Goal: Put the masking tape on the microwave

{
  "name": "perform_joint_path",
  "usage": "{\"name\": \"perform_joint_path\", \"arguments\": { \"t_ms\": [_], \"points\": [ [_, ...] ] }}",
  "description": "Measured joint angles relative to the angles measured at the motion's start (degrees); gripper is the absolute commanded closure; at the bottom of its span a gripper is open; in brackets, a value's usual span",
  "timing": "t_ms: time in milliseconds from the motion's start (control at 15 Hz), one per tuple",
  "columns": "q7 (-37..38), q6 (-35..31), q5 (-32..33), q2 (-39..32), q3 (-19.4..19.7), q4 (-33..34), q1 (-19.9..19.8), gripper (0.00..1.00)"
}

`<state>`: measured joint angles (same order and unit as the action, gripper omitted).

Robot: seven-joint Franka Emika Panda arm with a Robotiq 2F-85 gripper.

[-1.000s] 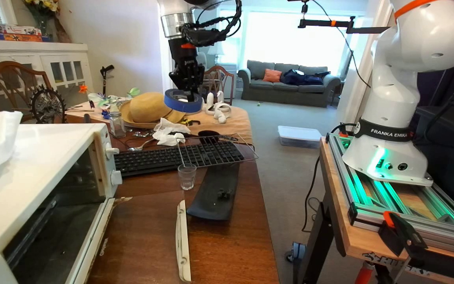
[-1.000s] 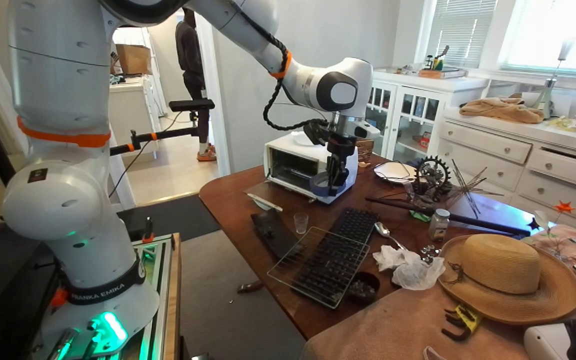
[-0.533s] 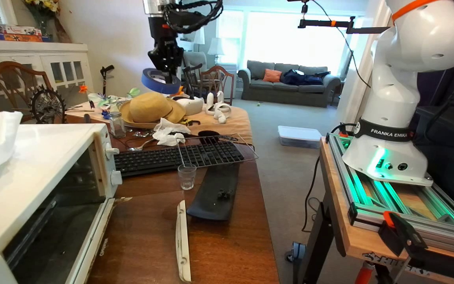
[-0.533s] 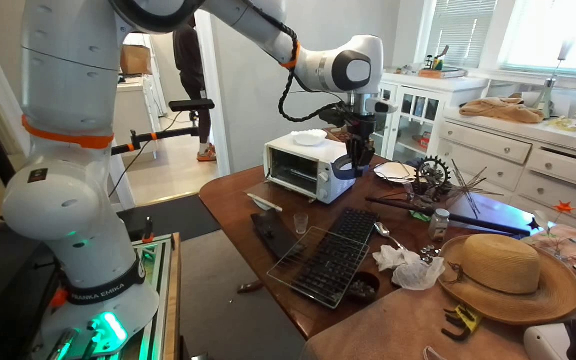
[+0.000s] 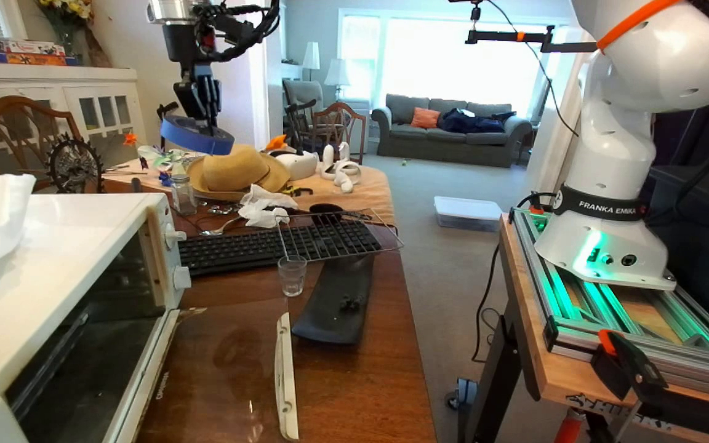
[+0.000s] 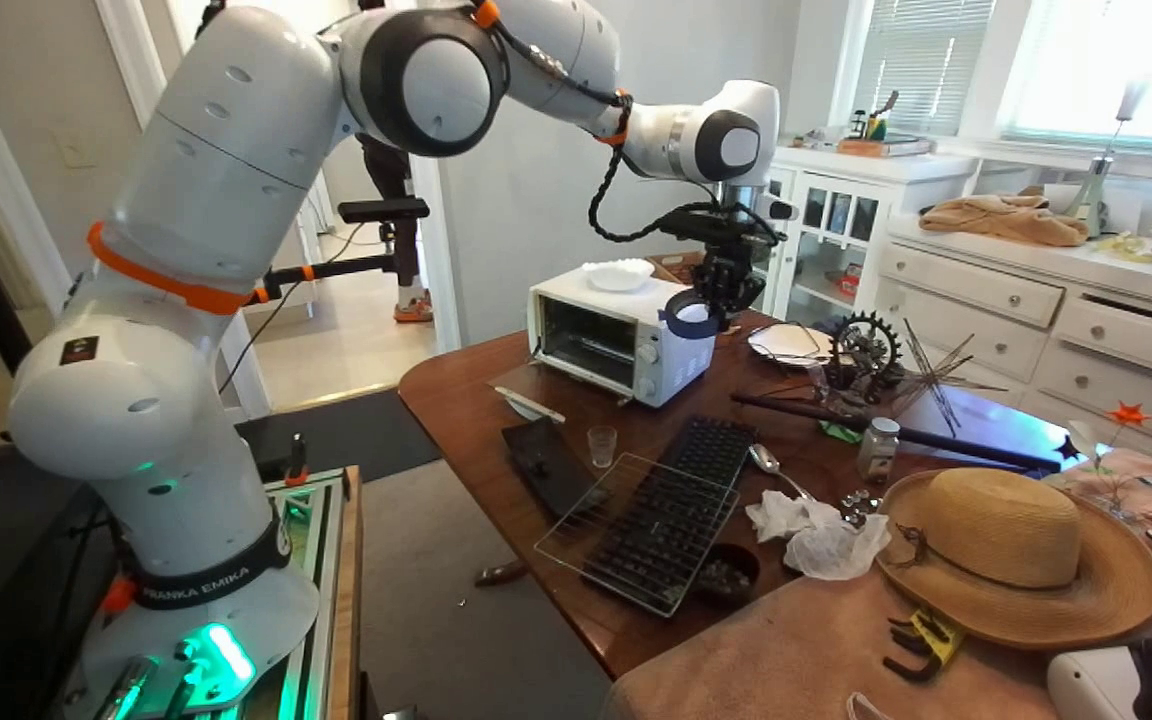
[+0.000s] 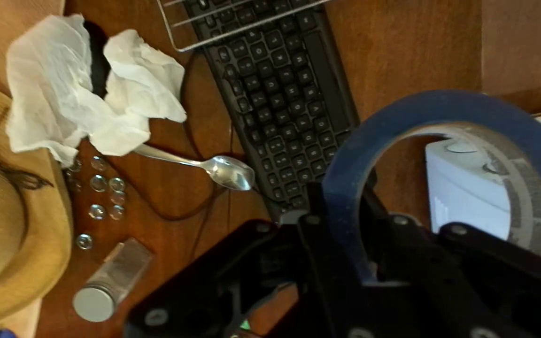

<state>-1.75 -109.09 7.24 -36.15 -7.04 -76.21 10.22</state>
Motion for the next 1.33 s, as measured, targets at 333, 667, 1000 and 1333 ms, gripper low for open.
{"name": "perform_joint_path", "arguments": {
  "t_ms": [333, 667, 1000, 1333],
  "points": [
    [-10.4, 8.5, 0.0, -9.4, -2.9, 13.6, 3.8, 0.95],
    [-21.2, 20.7, 1.0, -16.6, -4.2, 26.8, 8.2, 0.95],
    [-33.2, 31.4, 6.2, -22.2, -3.4, 38.9, 12.4, 0.79],
    [-33.3, 31.5, 6.3, -22.5, -3.2, 39.4, 12.5, 0.95]
  ]
}}
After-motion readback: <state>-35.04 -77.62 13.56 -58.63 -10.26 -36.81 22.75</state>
